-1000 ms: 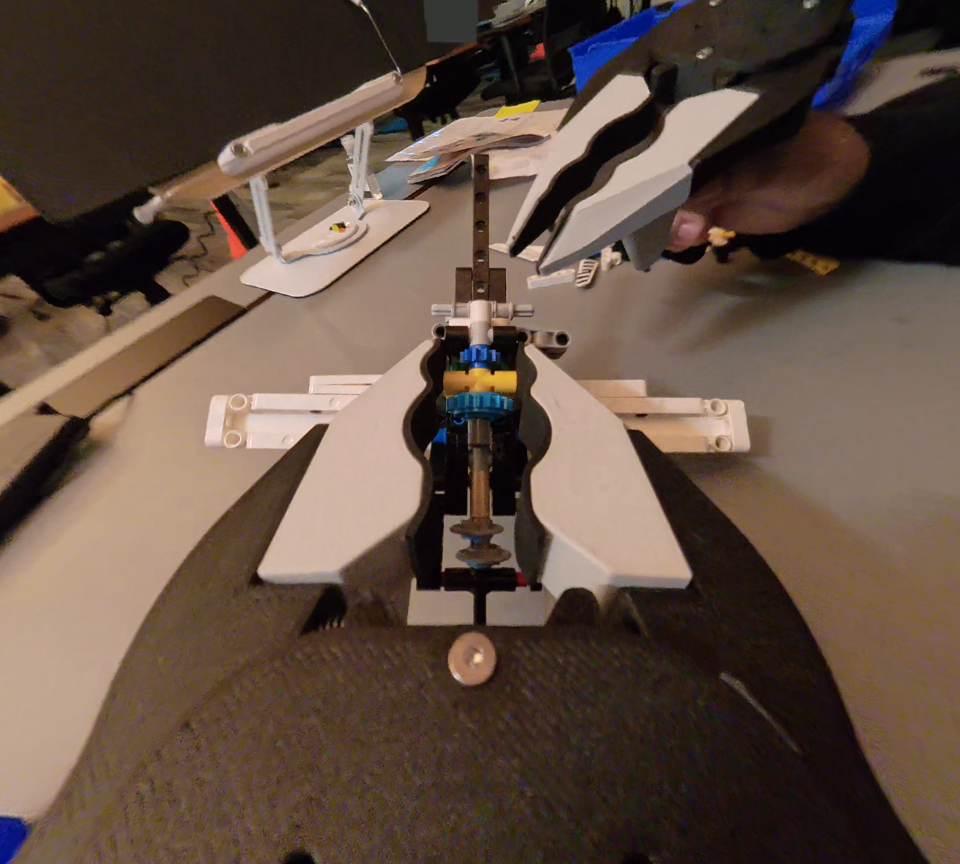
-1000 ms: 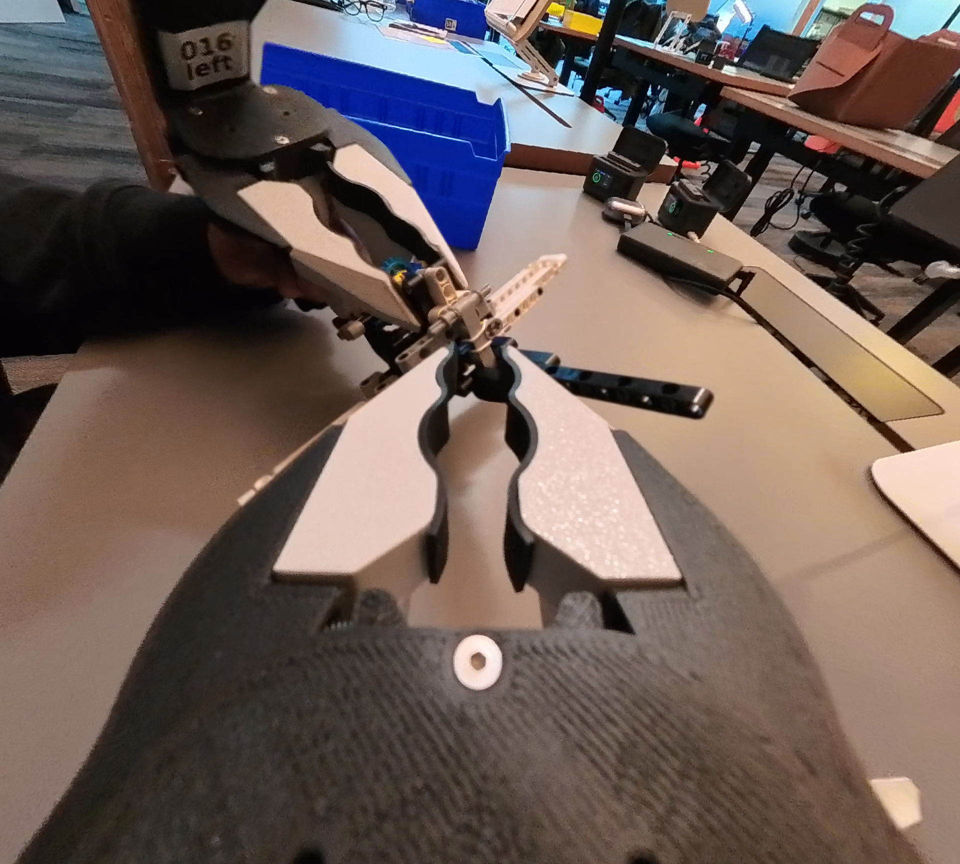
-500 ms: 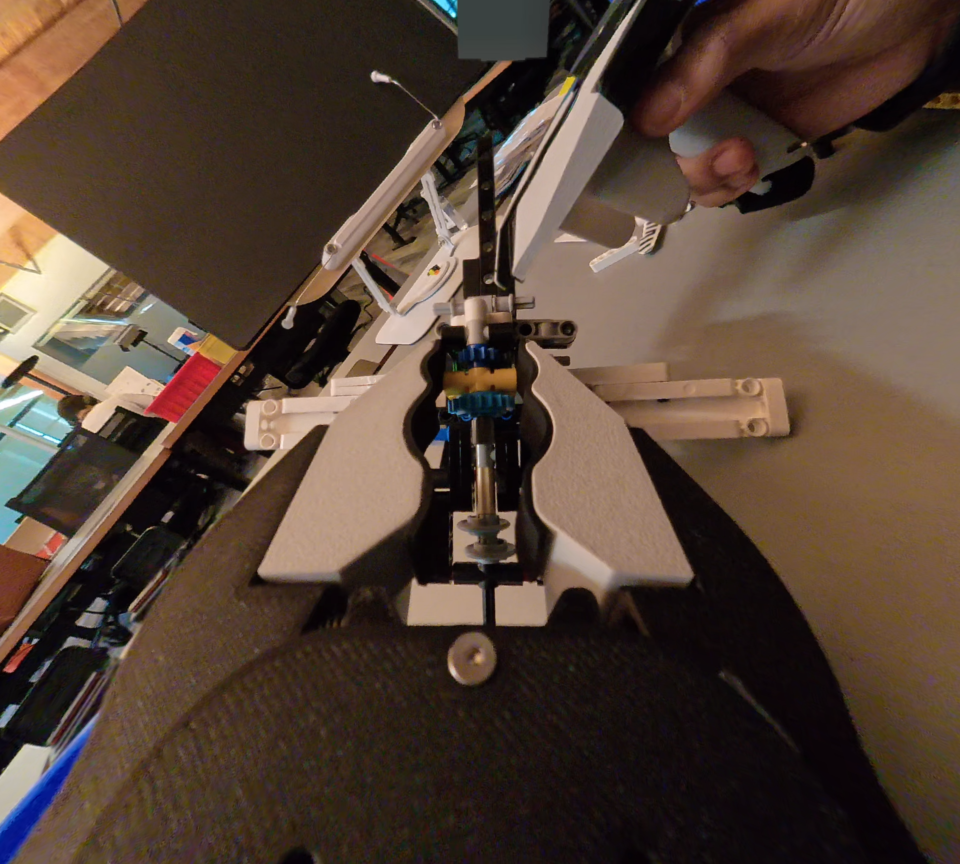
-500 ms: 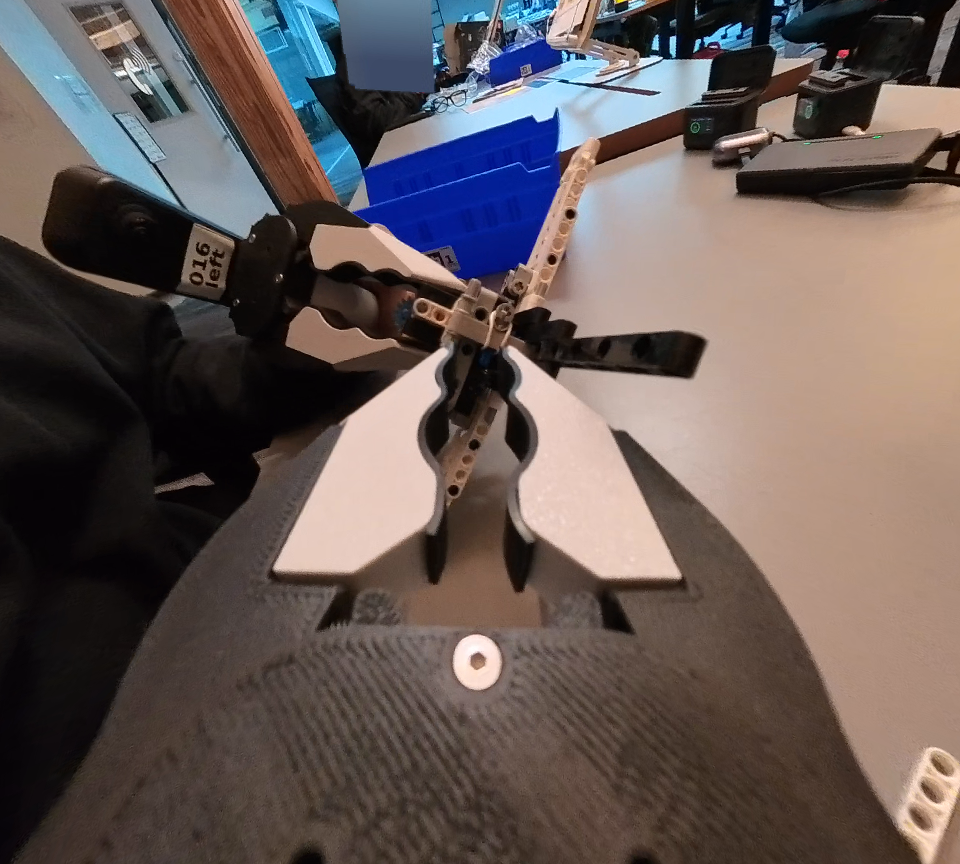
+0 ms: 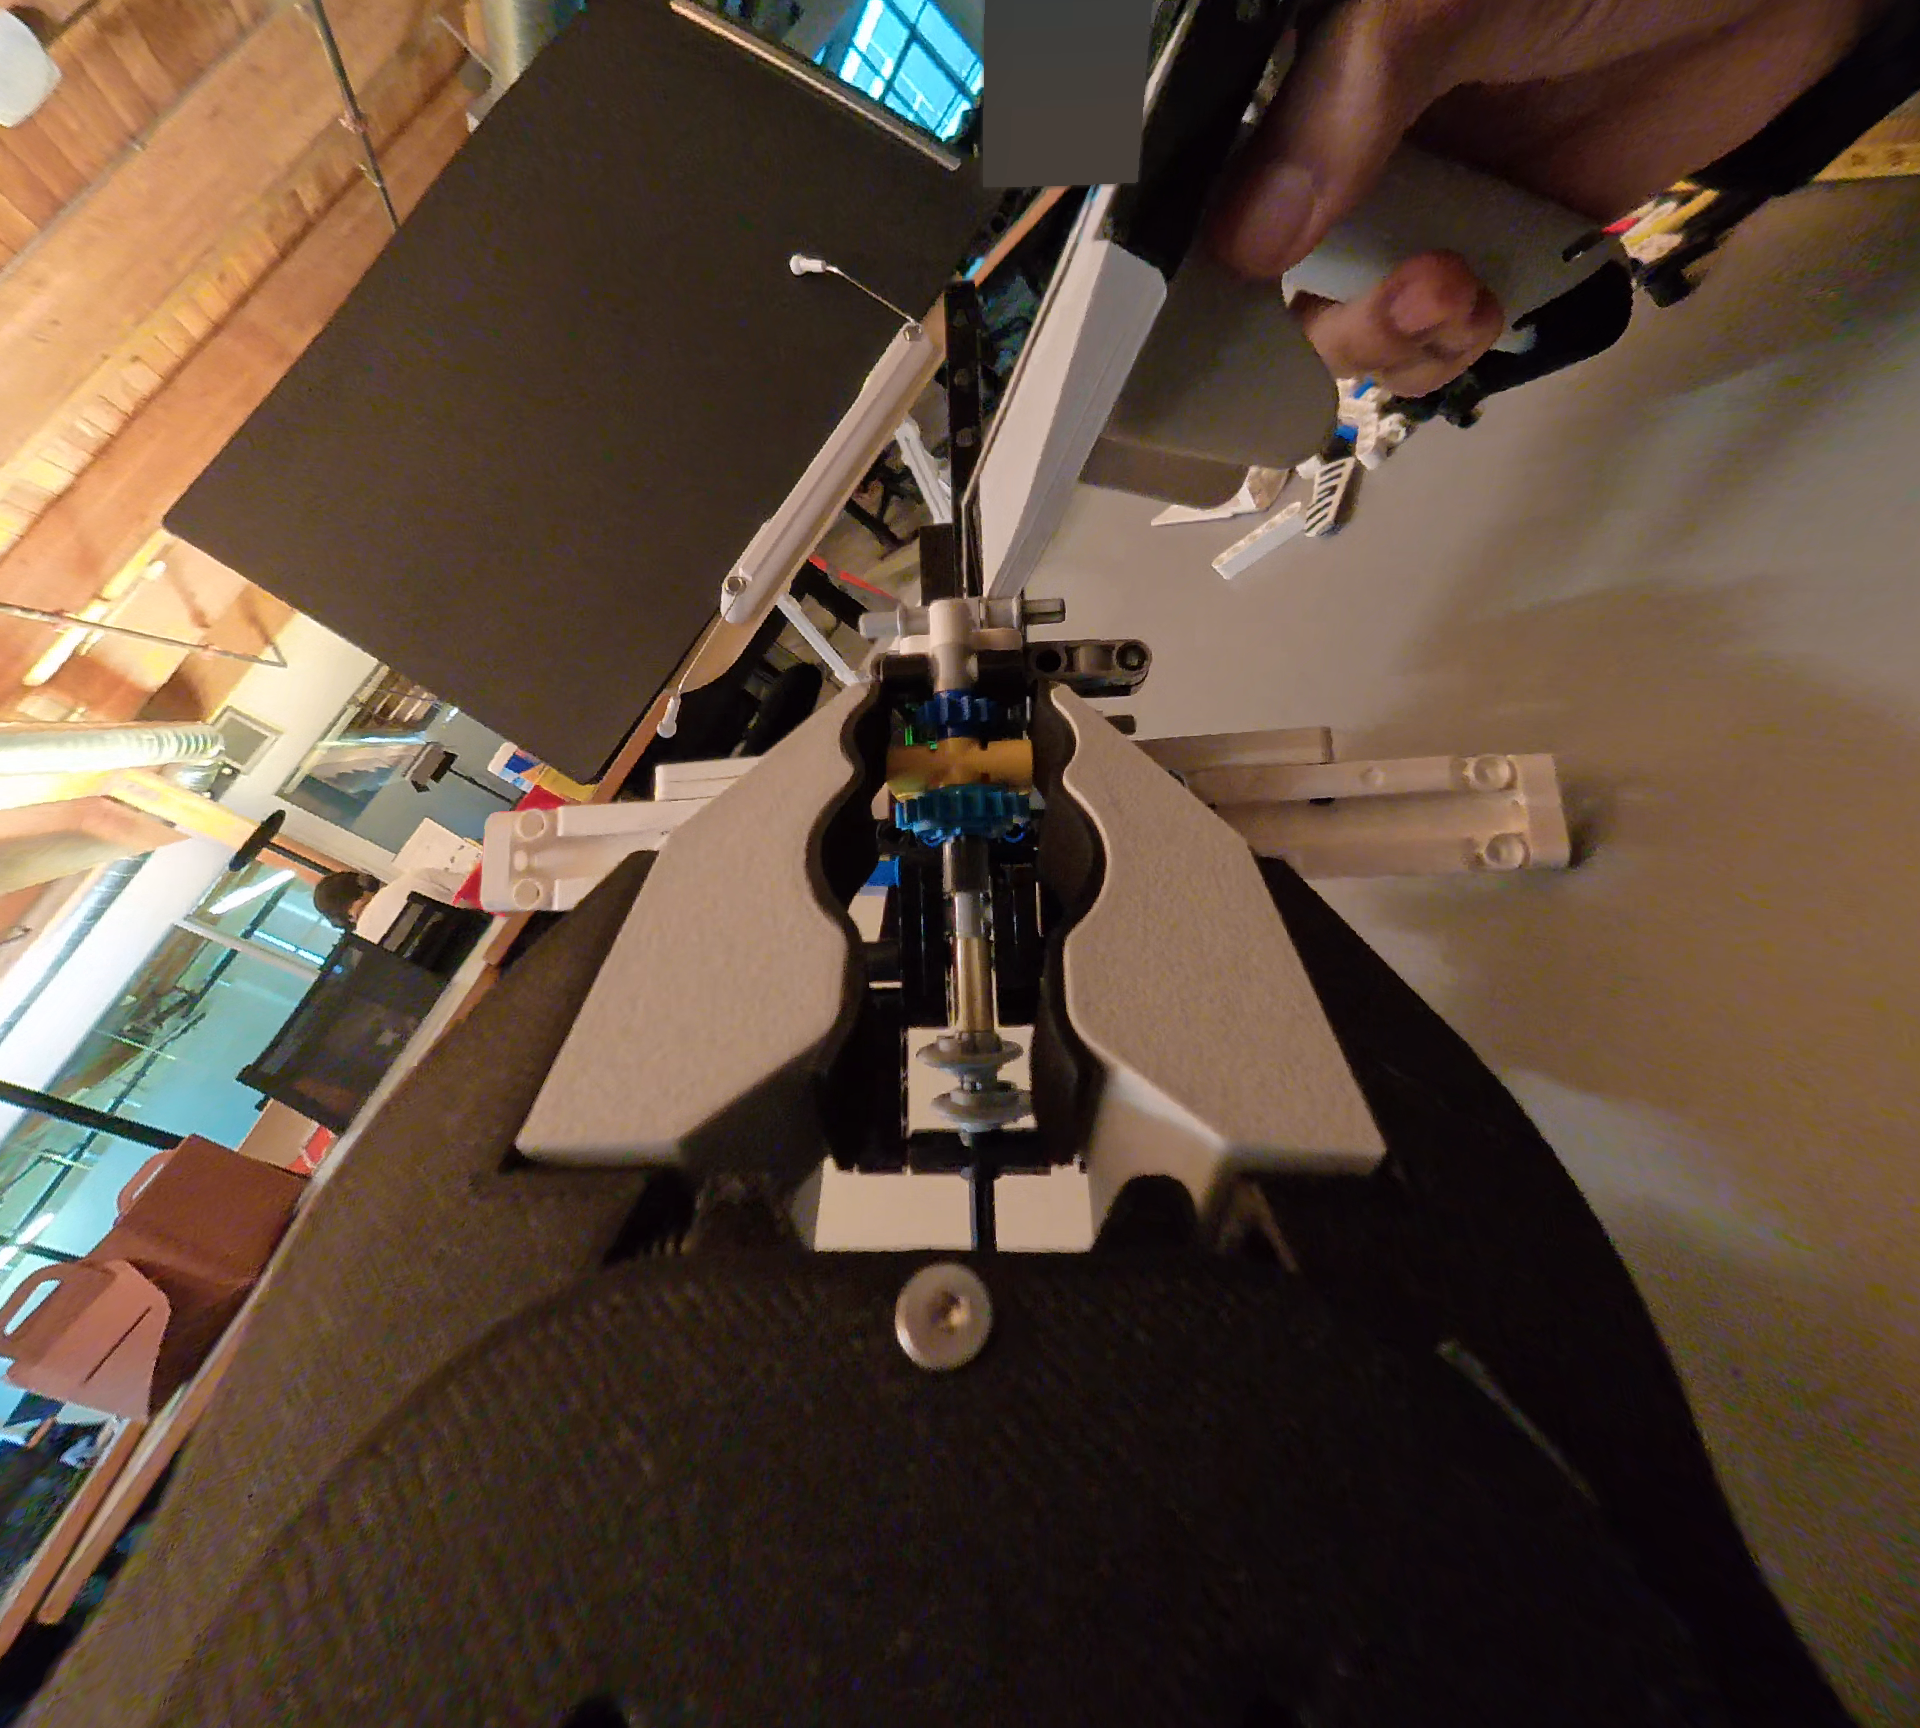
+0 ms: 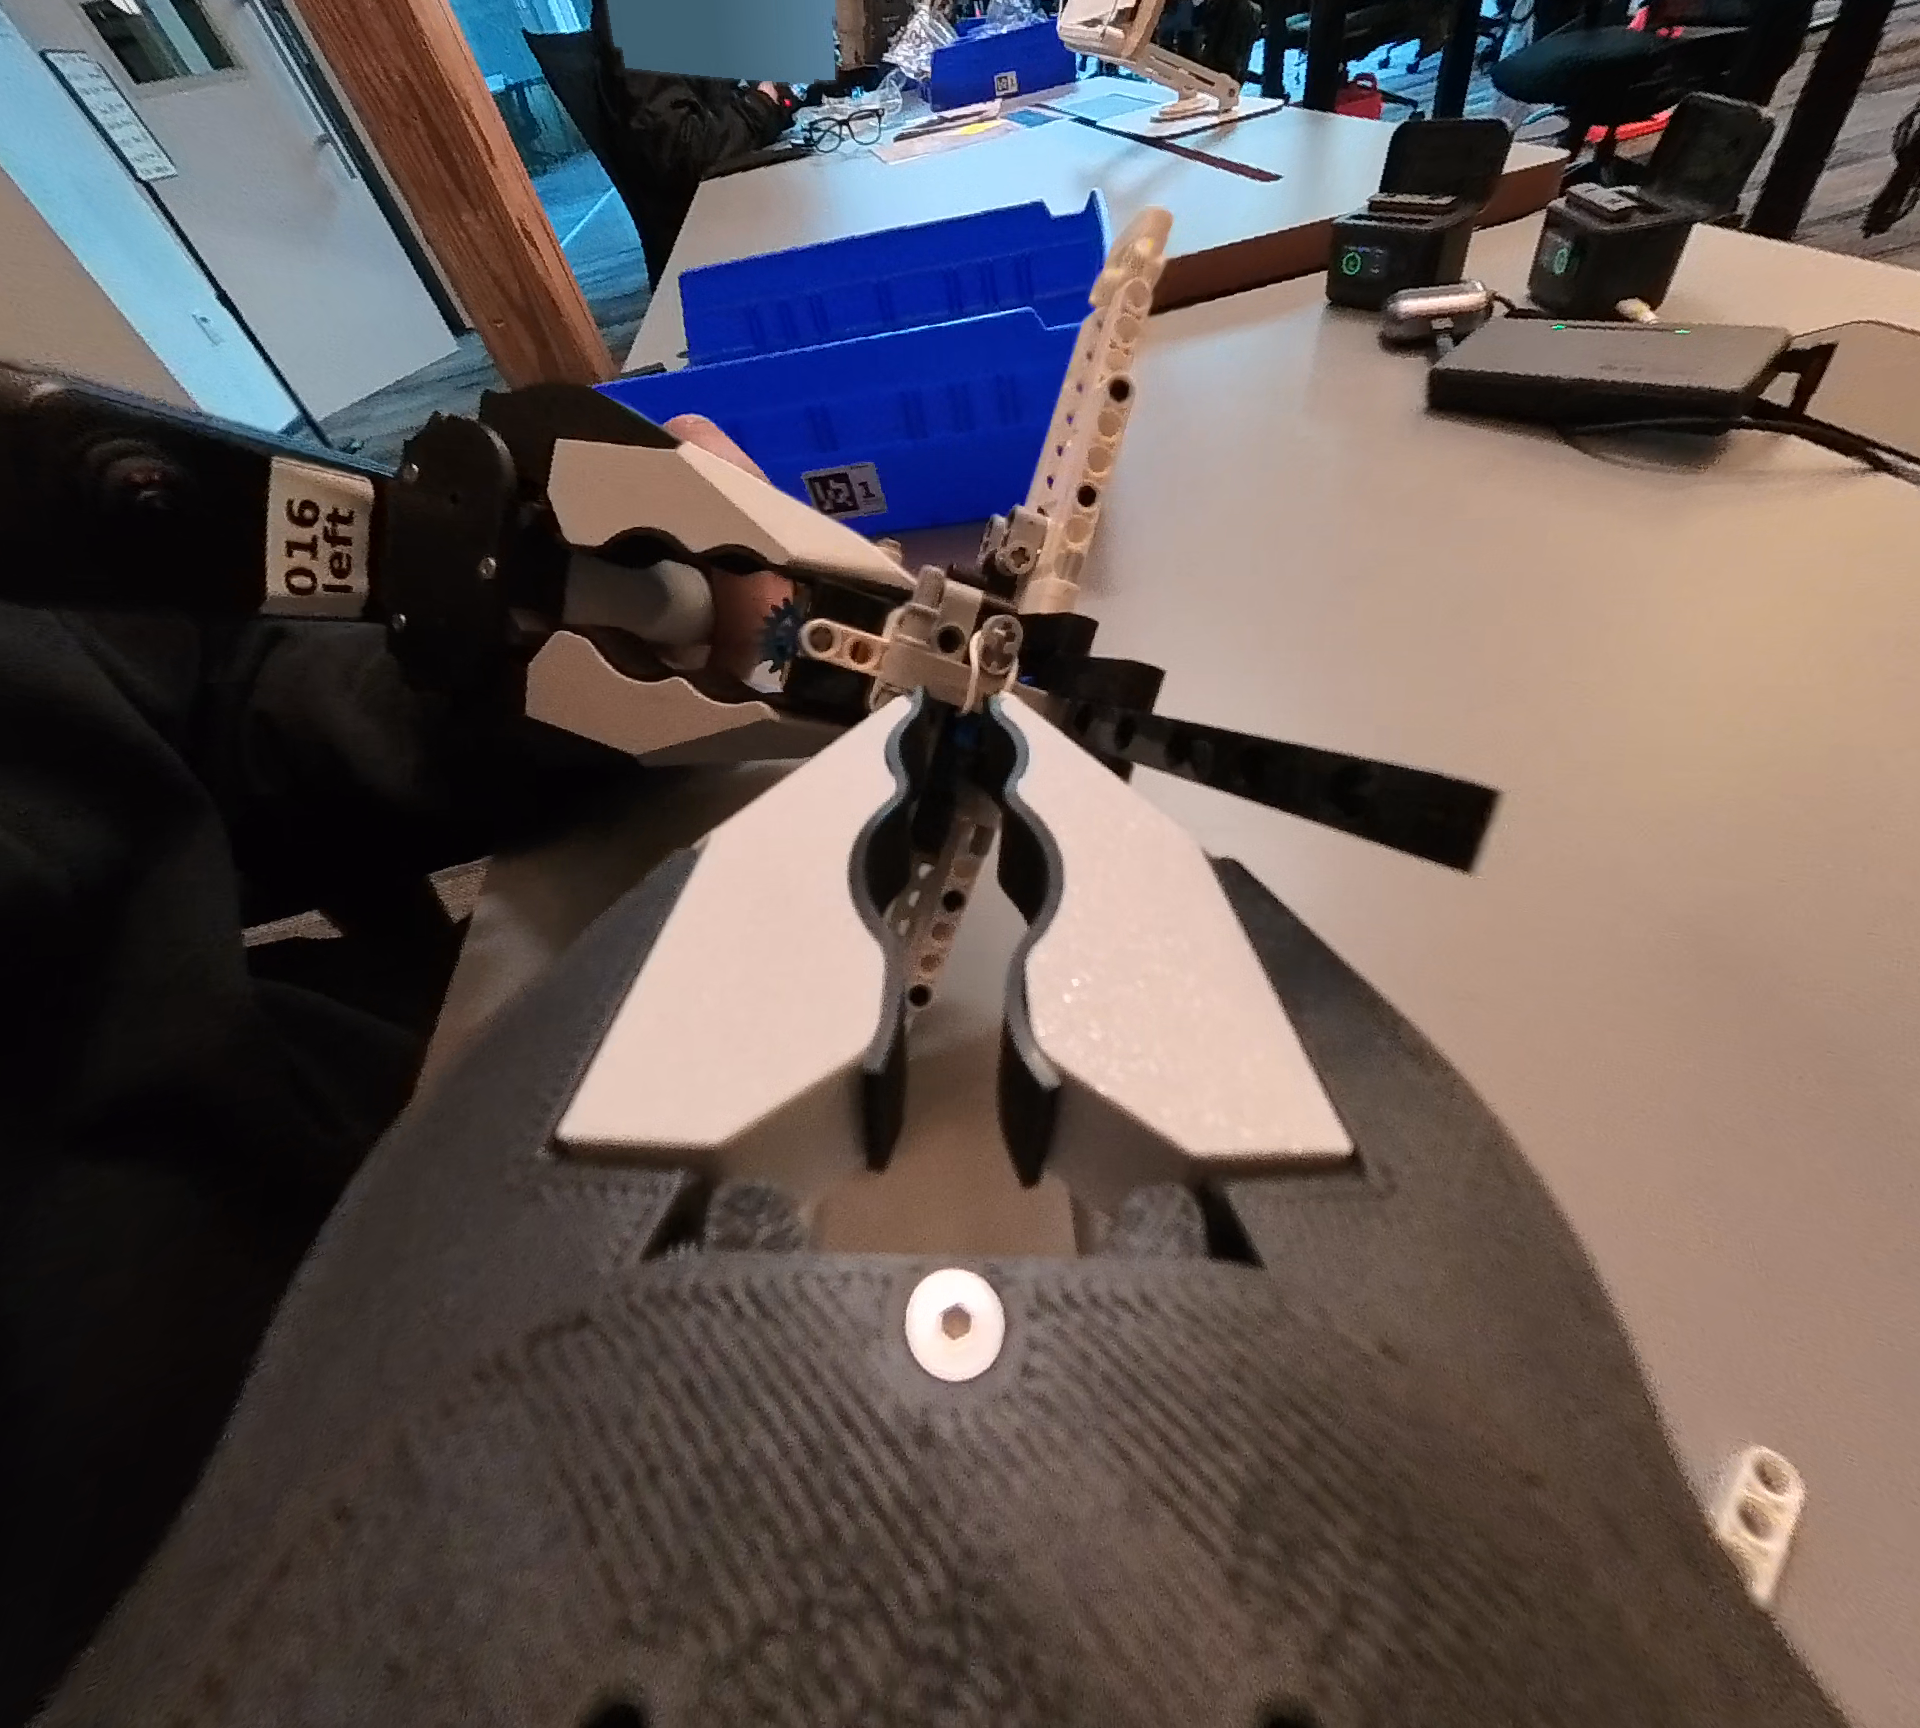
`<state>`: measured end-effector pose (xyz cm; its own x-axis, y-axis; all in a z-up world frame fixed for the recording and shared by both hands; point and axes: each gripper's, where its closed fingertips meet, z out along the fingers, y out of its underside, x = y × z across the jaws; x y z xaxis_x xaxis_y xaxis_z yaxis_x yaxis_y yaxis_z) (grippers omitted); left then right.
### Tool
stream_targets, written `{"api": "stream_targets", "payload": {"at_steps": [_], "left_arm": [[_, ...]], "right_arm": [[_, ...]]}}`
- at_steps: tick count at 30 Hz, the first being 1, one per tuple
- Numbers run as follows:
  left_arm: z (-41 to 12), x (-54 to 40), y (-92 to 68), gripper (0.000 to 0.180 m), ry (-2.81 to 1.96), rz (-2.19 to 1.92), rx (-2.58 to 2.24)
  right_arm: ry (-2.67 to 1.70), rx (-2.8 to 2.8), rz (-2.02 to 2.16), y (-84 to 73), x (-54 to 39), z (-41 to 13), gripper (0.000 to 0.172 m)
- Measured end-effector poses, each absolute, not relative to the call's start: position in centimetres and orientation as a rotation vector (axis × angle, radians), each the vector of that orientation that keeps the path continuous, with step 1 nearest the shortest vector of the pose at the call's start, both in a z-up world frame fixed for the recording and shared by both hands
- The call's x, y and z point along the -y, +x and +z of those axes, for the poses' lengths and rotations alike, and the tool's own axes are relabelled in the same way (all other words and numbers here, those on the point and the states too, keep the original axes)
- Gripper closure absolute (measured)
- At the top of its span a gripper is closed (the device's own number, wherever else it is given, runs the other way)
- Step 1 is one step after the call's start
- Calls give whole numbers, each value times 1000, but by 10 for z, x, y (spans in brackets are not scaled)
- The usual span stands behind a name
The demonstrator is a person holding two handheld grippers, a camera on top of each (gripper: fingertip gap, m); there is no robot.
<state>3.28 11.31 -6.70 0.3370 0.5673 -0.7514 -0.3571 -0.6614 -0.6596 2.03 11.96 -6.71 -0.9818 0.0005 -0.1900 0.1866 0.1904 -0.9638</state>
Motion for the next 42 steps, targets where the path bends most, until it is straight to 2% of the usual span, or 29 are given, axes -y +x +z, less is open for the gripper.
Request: {"api": "stream_targets", "payload": {"at_steps": [11, 17, 24, 42], "left_arm": [[-64, -115, 37, 157, -1770, 1471, 151], [-64, -107, 31, 157, -1773, 1498, 202], [-63, -109, 32, 157, -1767, 1518, 184], [-58, -117, 41, 157, -1743, 1634, 70]], "right_arm": [[184, -2146, -1856, 27, -121, -63, 169], [171, -2156, -1915, 24, -125, -52, 162], [-27, -2609, -2154, 13, -128, -44, 163], [-2, -2714, -2076, 18, -121, -53, 167]]}}
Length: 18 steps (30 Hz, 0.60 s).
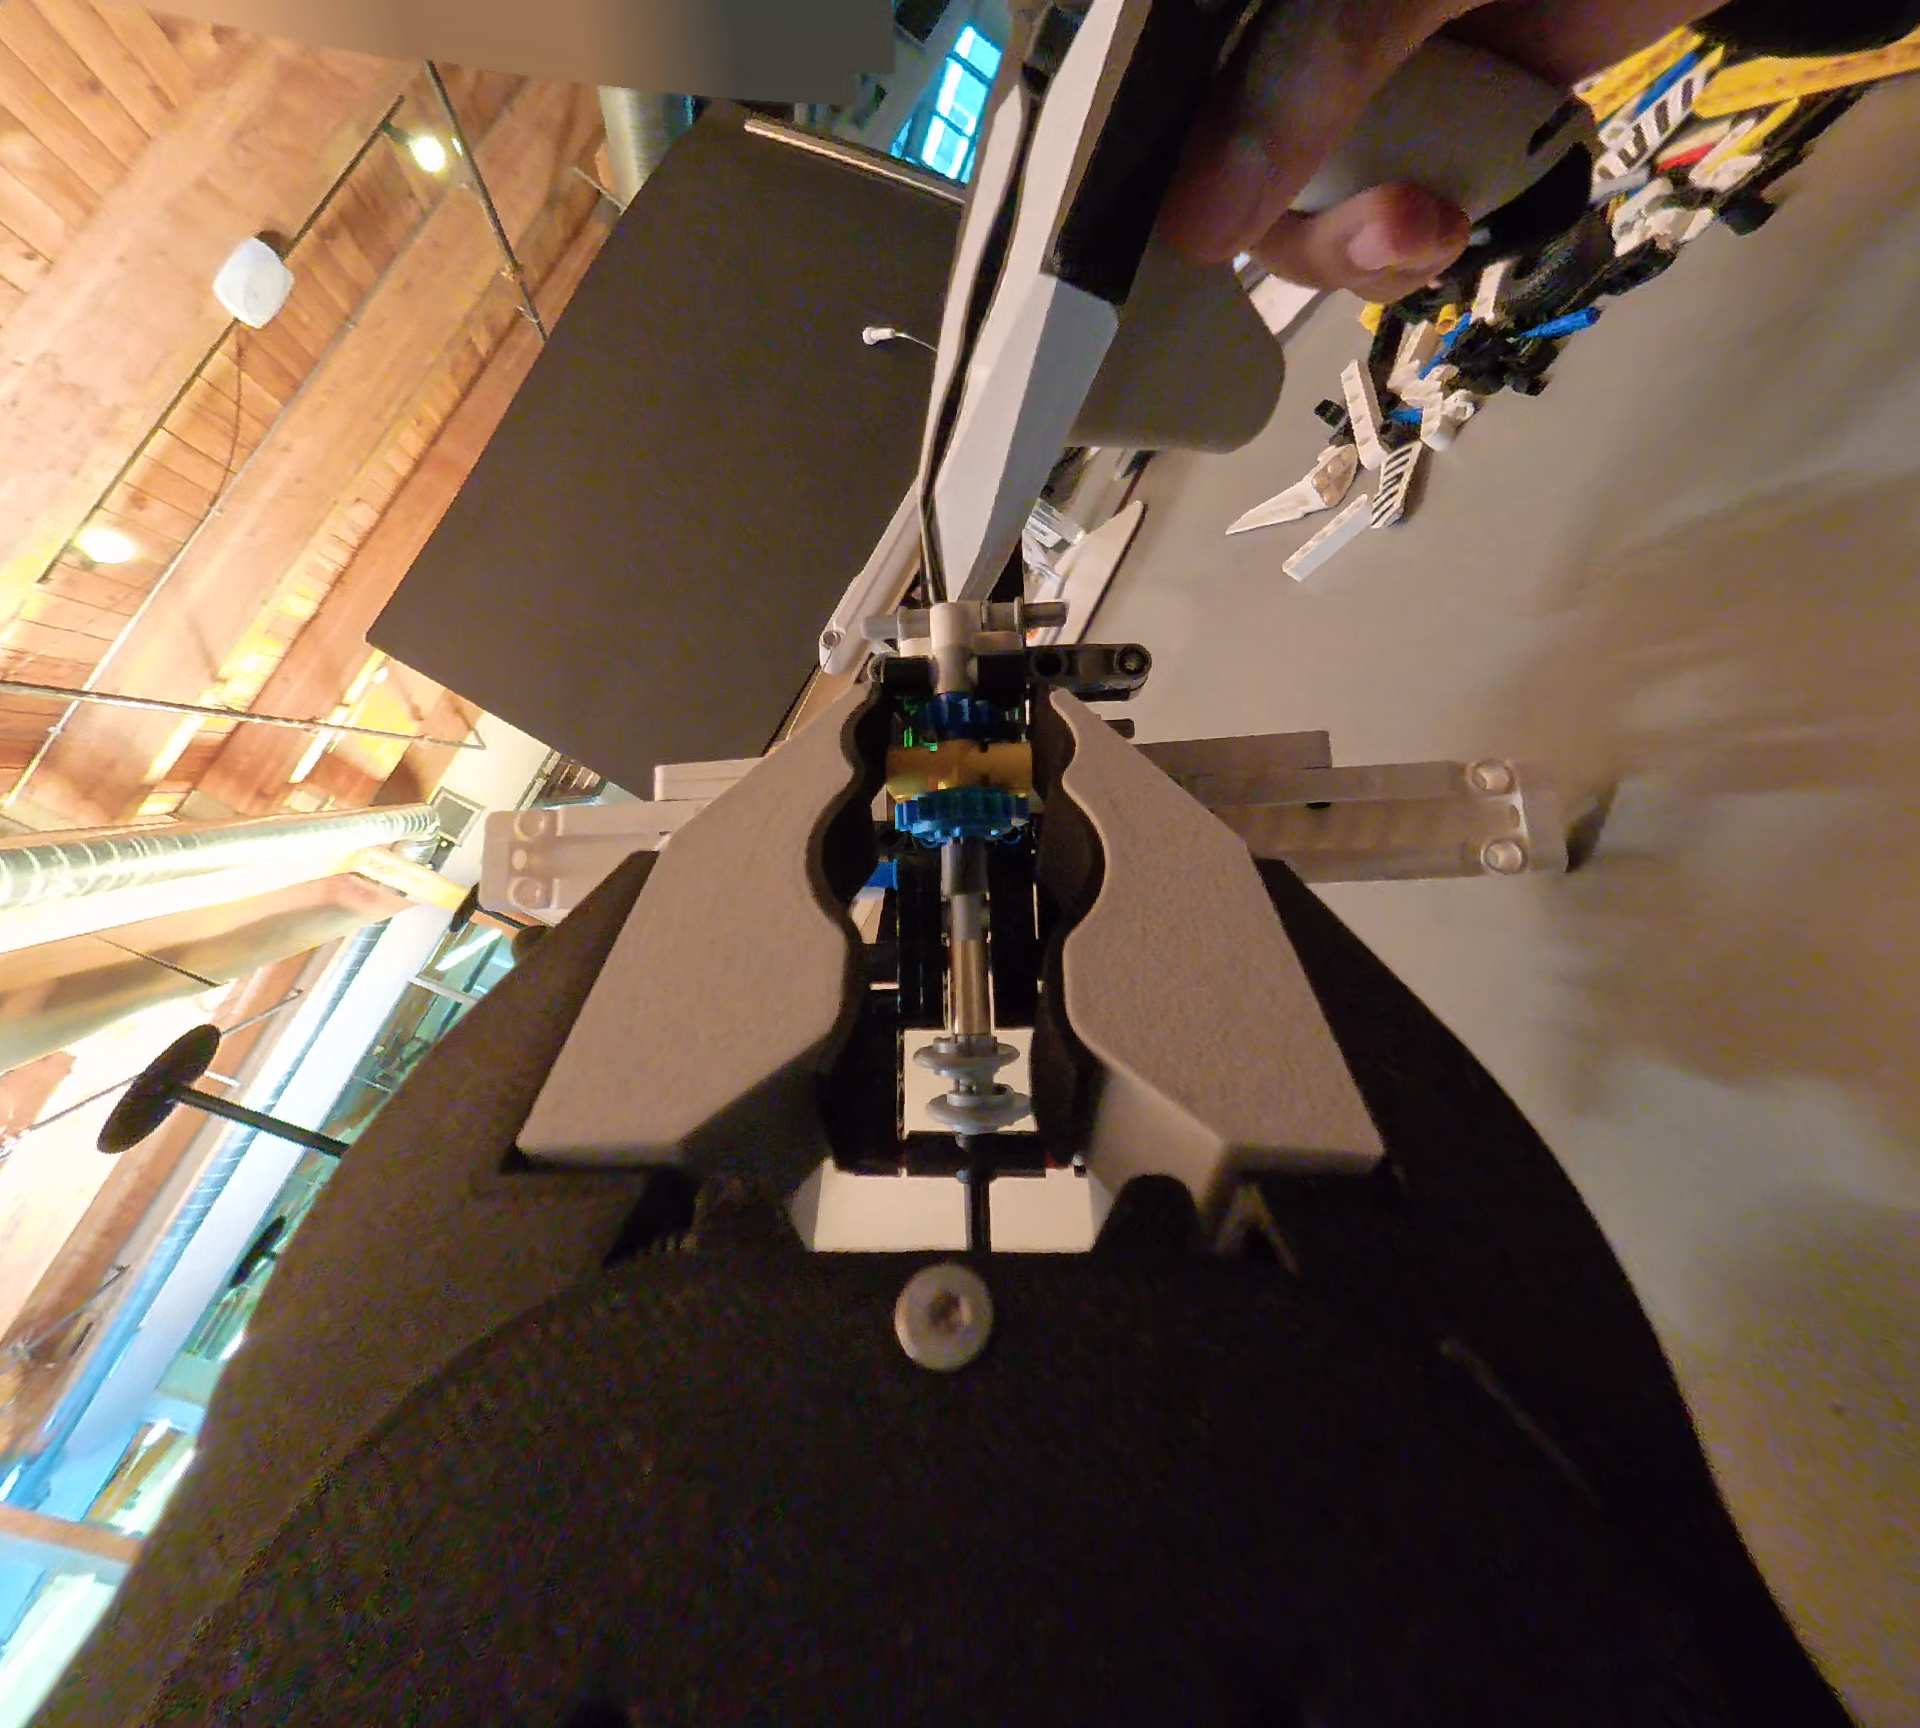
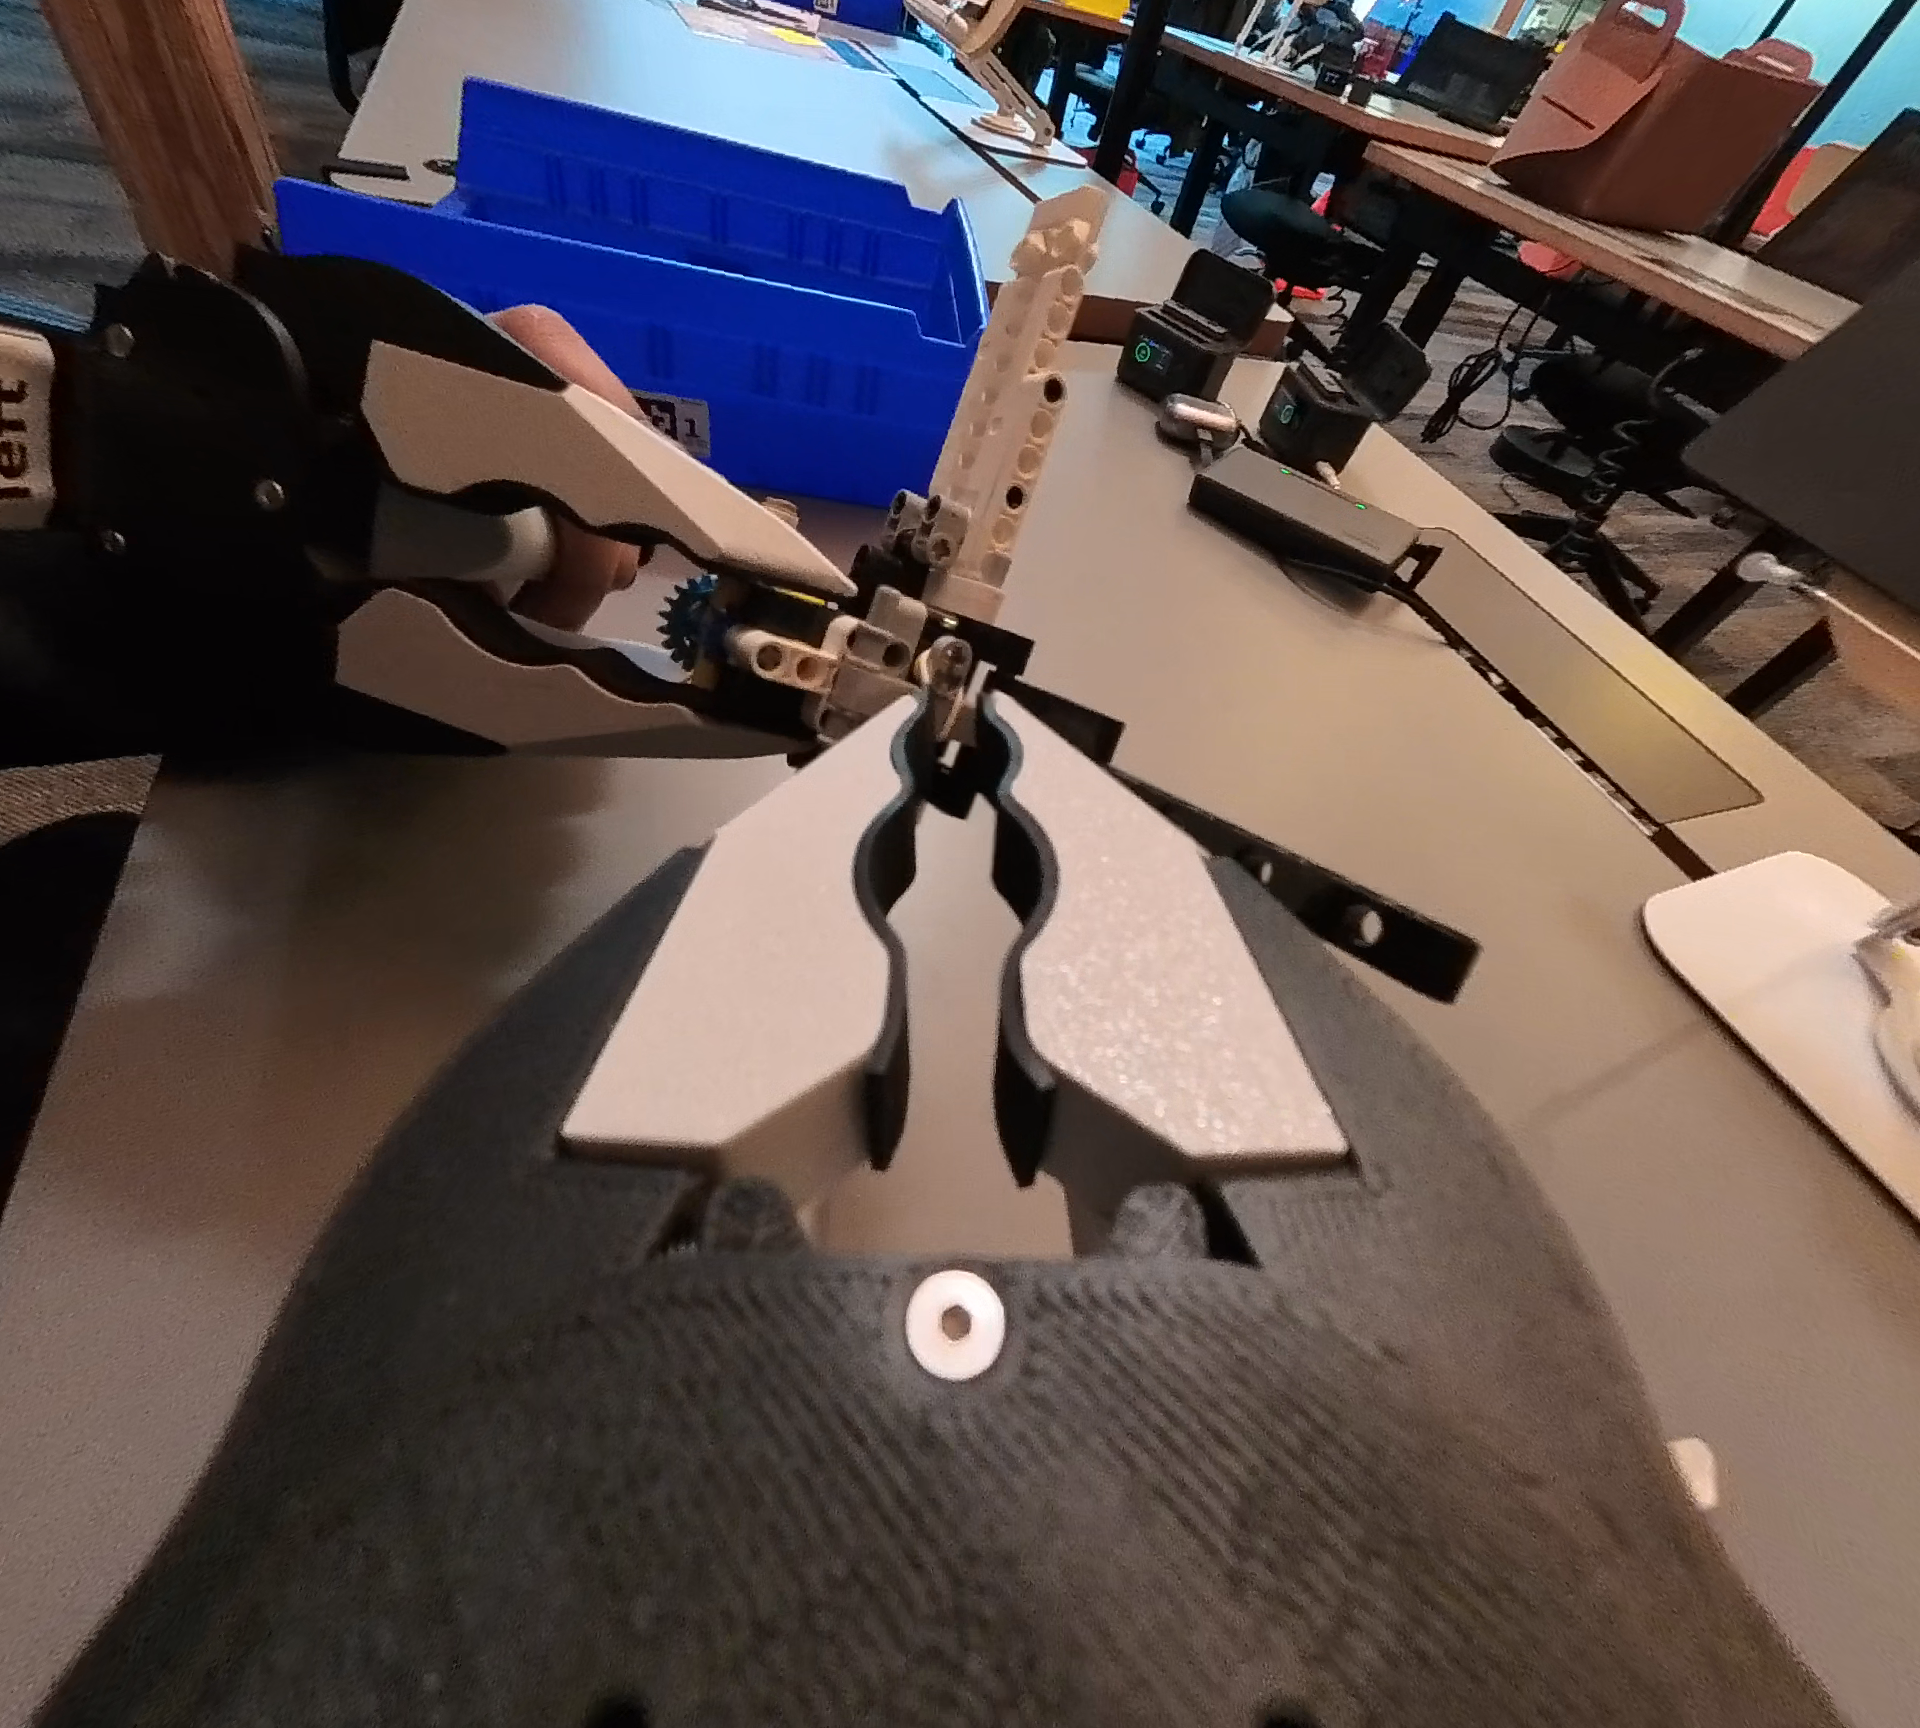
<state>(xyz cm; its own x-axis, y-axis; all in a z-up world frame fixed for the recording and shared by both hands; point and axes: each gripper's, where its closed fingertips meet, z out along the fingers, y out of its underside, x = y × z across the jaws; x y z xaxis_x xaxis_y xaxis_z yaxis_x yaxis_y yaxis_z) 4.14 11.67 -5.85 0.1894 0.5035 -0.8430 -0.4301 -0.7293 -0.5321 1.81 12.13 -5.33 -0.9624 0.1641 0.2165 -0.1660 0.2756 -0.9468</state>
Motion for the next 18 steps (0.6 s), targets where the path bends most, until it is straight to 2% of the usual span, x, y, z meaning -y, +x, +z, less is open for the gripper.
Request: {"api": "stream_targets", "payload": {"at_steps": [8, 18], "left_arm": [[-59, -116, 40, 157, -1745, 1633, 77], [-57, -120, 46, 157, -1725, 1657, 18]], "right_arm": [[37, 2237, 1654, 19, -120, -54, 172], [0, 2437, 1796, 27, -126, -54, 172]]}}
